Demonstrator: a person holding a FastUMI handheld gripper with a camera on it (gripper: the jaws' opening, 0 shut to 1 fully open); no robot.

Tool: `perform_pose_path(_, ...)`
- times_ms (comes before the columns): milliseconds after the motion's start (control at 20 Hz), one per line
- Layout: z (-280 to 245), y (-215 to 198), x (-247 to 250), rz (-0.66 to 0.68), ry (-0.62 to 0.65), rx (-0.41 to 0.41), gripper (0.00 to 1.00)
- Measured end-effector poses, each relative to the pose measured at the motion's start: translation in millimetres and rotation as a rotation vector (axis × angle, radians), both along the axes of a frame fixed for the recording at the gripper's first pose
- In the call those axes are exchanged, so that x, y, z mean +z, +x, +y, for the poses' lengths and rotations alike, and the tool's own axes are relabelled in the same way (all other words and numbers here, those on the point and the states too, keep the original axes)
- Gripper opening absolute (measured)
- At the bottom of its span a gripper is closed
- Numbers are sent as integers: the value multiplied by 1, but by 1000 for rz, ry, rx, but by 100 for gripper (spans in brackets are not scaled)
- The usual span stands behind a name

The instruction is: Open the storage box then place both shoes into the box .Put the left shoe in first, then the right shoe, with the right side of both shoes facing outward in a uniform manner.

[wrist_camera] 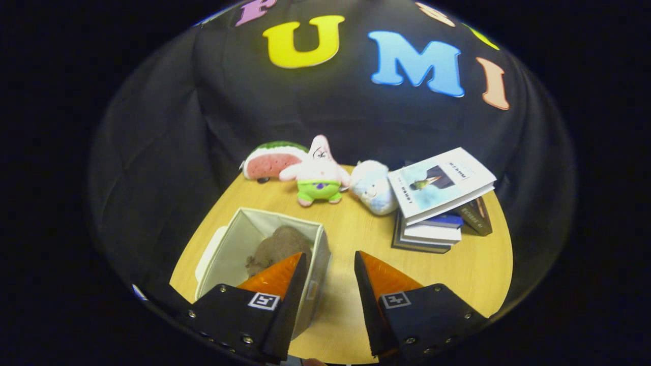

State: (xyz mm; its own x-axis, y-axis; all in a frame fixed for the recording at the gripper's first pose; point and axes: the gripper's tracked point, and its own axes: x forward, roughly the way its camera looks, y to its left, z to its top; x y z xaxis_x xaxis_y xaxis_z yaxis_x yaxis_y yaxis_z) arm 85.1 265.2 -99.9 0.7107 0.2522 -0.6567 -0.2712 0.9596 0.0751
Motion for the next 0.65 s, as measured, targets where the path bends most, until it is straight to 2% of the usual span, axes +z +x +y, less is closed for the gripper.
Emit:
perform_pose_path(200, -72, 16, 68, -308, 0, -119, 58)
perform_pose_path(300, -106, 16, 89, -408, -18, -168, 58)
perform_pose_path(600, -145, 10, 97, -468, 23, -244, 61)
perform_pose_path(650, -144, 8, 98, -467, 36, -243, 70)
